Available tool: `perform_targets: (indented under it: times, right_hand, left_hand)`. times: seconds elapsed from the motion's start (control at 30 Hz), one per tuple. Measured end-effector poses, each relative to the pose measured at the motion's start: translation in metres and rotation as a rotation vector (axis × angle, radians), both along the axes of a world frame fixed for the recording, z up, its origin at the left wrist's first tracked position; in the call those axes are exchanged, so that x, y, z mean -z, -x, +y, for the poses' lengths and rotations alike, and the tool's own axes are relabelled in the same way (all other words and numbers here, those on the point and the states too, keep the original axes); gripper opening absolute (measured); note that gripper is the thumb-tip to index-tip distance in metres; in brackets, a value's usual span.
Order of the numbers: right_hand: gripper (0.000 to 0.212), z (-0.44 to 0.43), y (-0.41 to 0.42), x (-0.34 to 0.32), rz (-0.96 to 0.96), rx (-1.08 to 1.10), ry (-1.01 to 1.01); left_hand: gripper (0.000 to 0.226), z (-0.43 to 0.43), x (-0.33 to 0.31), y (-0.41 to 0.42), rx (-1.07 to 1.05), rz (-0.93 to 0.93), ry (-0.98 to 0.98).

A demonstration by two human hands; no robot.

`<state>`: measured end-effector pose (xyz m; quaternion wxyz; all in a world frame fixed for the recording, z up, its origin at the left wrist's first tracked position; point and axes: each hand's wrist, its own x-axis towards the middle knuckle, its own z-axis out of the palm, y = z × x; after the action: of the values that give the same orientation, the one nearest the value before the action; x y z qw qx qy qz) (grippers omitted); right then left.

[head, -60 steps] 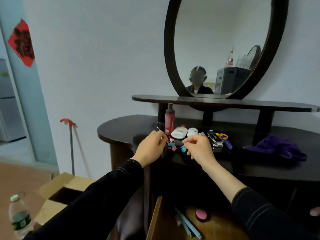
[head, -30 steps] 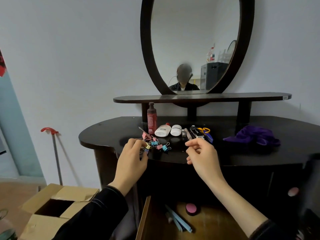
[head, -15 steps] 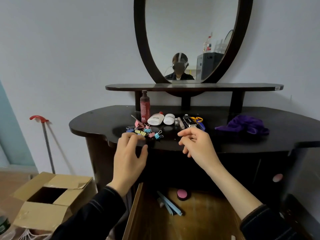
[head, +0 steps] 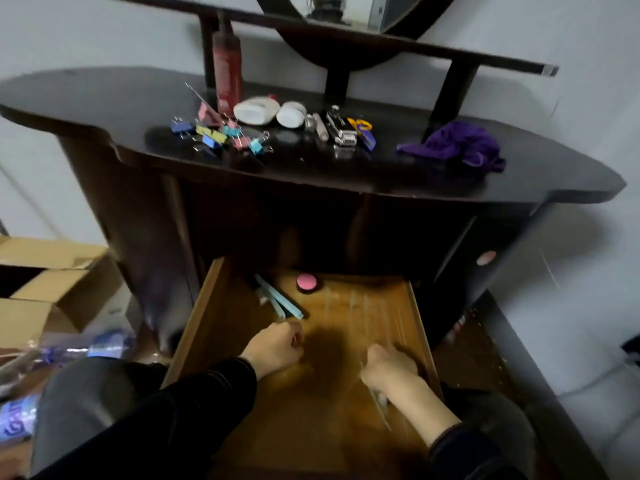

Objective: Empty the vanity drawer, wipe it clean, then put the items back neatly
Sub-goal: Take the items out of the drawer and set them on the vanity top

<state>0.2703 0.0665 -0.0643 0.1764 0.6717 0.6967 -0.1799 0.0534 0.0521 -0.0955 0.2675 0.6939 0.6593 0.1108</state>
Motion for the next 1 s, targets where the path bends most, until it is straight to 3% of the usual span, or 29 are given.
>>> perform_targets:
  times: [0.2, 0.37, 0.47, 0.63, 0.77, 0.9, 1.0]
  right_hand:
    - [0.052, 0.012, 0.010, 0.047, -0.198, -0.010, 0.038]
    - [0.060, 0.021, 0.024, 0.057, -0.154, -0.002, -0.070]
    - [0.062, 0.021, 0.031, 0.056, -0.014, -0.012, -0.169]
    - [0.035, 0.027, 0.043, 0.054, 0.488, 0.159, -0.203]
    - [0.050, 0.033, 0.057, 0.056, 0.854, 0.335, -0.109]
    - [0.055, 0.041, 0.062, 0.066, 0.957, 0.377, -0.057]
    - [0.055, 0.044, 0.061, 0.069, 0.977, 0.390, -0.048]
  left_hand:
    - [0.007, 0.001, 0.034, 0.005, 0.003, -0.031, 0.040]
    - [0.011, 0.004, 0.031, 0.011, -0.113, -0.066, -0.025]
    - [0.011, 0.005, 0.030, 0.014, -0.169, -0.060, -0.050]
    - [0.010, 0.008, 0.032, 0.019, -0.291, -0.062, -0.113]
    - [0.031, 0.018, 0.035, 0.024, -0.362, -0.072, -0.184]
    - [0.053, 0.043, 0.036, 0.028, -0.313, 0.034, -0.229]
    - [0.052, 0.061, 0.036, 0.026, -0.257, 0.140, -0.206]
